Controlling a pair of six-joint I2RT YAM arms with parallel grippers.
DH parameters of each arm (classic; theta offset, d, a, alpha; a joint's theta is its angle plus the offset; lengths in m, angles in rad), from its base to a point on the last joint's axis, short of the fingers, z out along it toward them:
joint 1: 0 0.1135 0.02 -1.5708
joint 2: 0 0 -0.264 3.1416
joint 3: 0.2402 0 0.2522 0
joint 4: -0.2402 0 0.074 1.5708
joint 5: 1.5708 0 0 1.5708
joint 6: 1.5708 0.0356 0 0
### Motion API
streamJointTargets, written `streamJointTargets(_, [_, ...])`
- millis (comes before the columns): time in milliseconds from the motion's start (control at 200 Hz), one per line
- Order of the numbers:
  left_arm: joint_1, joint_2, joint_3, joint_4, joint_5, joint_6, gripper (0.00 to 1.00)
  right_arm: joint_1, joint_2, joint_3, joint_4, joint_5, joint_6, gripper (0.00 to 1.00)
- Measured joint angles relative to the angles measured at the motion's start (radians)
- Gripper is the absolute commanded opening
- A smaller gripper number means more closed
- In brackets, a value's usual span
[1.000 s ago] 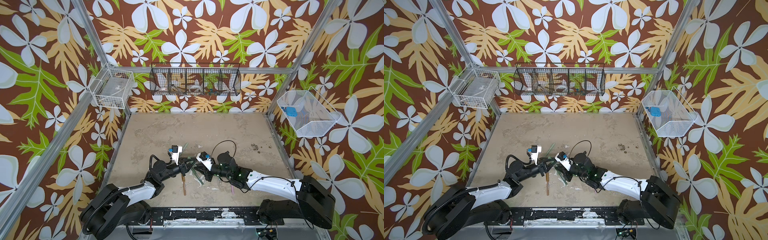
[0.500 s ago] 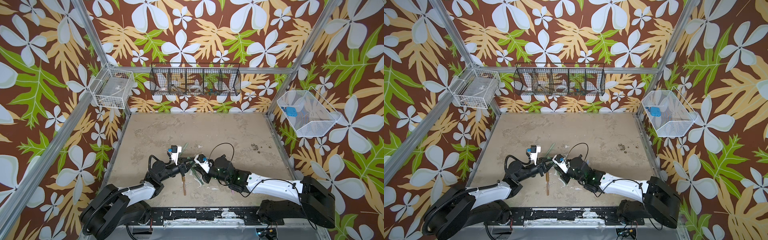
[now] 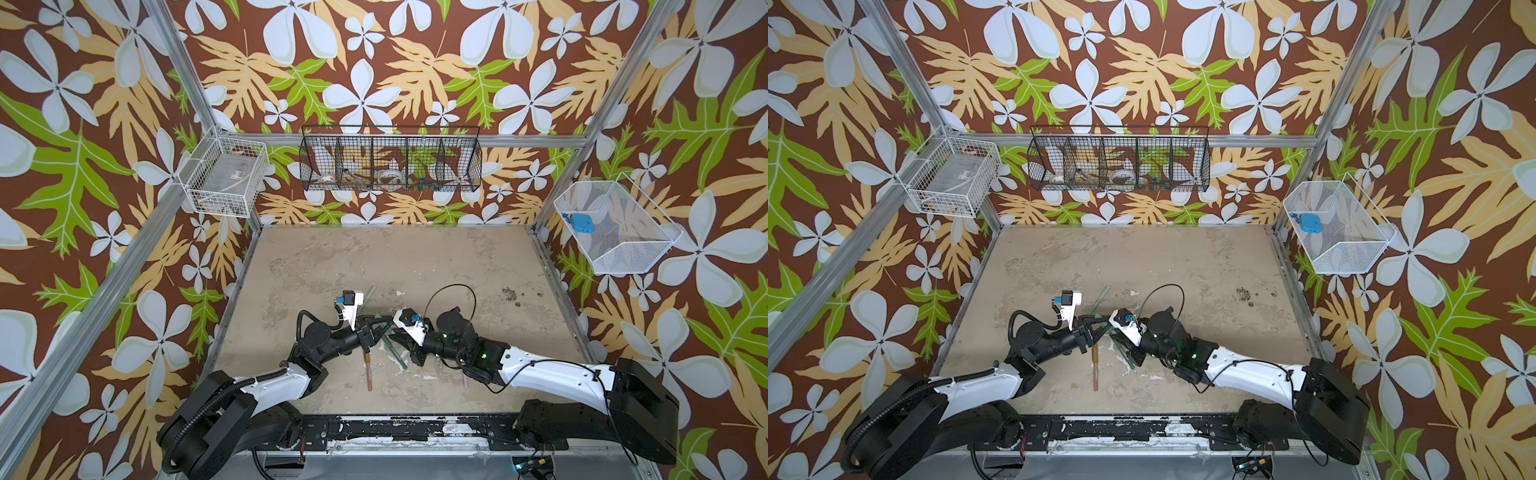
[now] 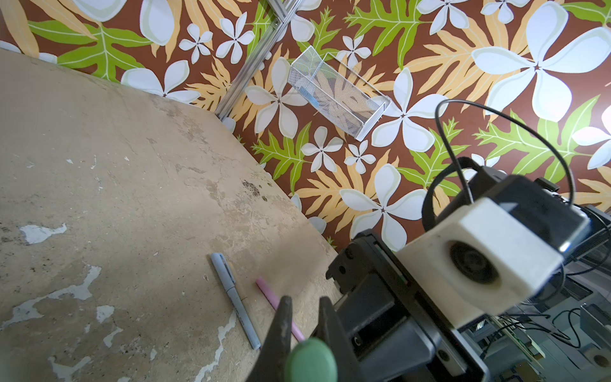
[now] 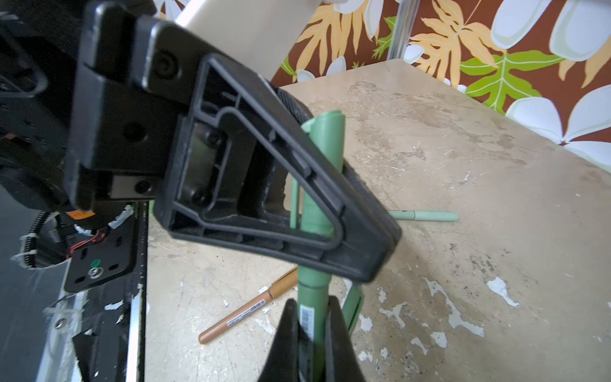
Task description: Open the pen caps
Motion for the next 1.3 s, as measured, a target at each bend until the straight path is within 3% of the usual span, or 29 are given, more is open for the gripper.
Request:
streamJointTargets(145, [0.000,0.007,0.000,0.018,0.014,-0.005,0.00,-0.039,0.003,-0.002,0.007,-0.101,0.014,0.00])
streamJointTargets(270, [0.004,0.007,-0.002,0.017,0.008,-0.005,0.00,-0.036,0.018,0.011,0.002,-0.089,0.019,0.00])
streamJointTargets(325, [0.009,0.005,-0.005,0.016,0.002,-0.006,0.00,-0.007,0.023,0.020,-0.010,-0.022,0.016,0.00])
streamJointTargets(500, [0.018,-0.005,-0.010,-0.009,-0.011,-0.005,0.00,0.148,0.047,0.037,-0.021,0.355,-0.013,0.00])
streamJointTargets(646, [0.019,-0.008,-0.010,-0.008,-0.007,-0.010,0.00,0.179,0.036,0.024,-0.004,0.443,-0.025,0.00])
streamJointTargets(761, [0.019,-0.006,-0.010,0.003,0.005,-0.014,0.00,0.164,0.016,0.009,0.006,0.407,-0.027,0.00])
streamJointTargets(946, [0.019,-0.006,-0.010,0.005,0.005,-0.014,0.00,0.058,0.005,-0.008,0.026,0.148,-0.008,0.00])
streamJointTargets(1111, [0.019,-0.011,-0.010,0.002,0.013,-0.016,0.00,0.017,0.016,-0.008,0.036,0.024,0.011,0.00])
streamJointTargets(1211, [0.021,-0.012,-0.012,-0.010,0.011,-0.016,0.00,0.012,0.027,-0.003,0.035,0.009,0.020,0.00])
streamJointTargets(1301, [0.024,-0.017,-0.012,-0.021,0.009,-0.015,0.00,0.051,0.031,0.006,0.020,0.101,0.019,0.00])
